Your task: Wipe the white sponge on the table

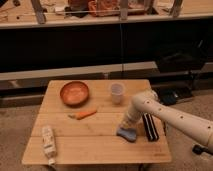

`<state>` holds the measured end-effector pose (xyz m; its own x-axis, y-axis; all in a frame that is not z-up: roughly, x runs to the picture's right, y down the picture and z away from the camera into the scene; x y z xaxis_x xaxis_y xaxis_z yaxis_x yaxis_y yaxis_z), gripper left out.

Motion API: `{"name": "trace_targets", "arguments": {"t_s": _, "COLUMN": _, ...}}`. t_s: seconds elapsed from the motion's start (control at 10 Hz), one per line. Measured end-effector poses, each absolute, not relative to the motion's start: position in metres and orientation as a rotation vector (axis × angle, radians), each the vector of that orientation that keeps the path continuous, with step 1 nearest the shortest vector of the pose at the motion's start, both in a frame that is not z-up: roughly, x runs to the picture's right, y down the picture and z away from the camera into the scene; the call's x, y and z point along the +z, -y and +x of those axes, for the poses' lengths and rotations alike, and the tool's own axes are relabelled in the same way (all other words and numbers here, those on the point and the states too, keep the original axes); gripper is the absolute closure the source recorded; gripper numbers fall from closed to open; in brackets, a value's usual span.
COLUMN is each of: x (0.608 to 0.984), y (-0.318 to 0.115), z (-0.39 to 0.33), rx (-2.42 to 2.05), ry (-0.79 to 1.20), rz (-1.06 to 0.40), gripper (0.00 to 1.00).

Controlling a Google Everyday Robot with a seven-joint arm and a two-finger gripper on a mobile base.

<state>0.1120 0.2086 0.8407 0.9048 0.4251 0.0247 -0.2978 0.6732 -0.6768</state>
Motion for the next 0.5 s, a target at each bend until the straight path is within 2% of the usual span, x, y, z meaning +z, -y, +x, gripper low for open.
{"name": "trace_targets", "arguments": {"t_s": 0.5, "x": 0.8352, "y": -0.2145, "z": 0.1016, "rx": 0.359, "ry": 0.188, "rz": -0.733, "gripper": 0.99}}
